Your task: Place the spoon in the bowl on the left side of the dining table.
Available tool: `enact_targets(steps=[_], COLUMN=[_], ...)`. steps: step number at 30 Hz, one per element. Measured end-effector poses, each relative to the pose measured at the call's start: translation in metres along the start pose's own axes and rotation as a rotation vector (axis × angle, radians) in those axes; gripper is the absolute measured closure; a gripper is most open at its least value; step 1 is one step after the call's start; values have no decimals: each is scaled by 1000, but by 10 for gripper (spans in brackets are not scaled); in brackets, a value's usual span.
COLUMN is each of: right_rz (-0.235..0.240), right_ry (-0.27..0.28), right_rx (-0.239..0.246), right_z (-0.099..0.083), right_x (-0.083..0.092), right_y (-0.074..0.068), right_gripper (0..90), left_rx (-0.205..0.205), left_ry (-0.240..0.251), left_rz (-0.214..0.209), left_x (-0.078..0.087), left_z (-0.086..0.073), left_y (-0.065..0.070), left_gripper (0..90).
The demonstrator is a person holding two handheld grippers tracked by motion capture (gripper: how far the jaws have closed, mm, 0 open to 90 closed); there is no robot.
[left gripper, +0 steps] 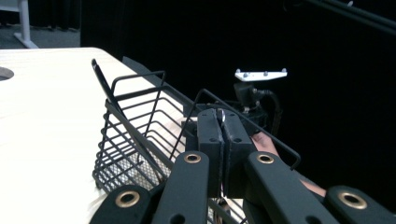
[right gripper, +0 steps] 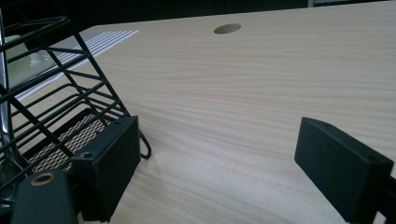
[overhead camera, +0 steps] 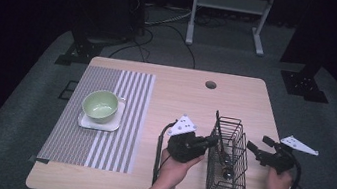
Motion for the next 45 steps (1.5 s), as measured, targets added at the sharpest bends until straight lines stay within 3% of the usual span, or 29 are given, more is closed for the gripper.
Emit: enact_targets(steps=[9, 19, 33, 37, 45], right_rz=[0, 0, -4, -5, -5], right_ry=[0, -1, -4, -4, -4], right_rx=[0, 2, 4, 3, -1], right_z=[0, 0, 0, 0, 0], right_x=[0, 0, -1, -1, -1], right_y=[0, 0, 0, 0, 1], right_gripper=[132, 132, 132, 132, 132], left_rx=[37, 36, 86, 122, 135], left_ry=[32, 46, 90, 109, 128], left_rz=[-16, -12, -26, -45, -52], left_x=[2, 5, 16, 19, 25], left_z=[12, 21, 32, 35, 39], left_y=[0, 1, -4, -6, -8], left_gripper=[892, 891, 891, 890, 890])
Point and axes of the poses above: each handheld gripper's, and its own axes: x roughly backward along the jaws, z roughly out of its top, y roughly to its right, the point moved 10 cm from there along -x, roughly forward along the jaws, and after that the axes turned 4 degrees about -y, right-handed, at the moved point
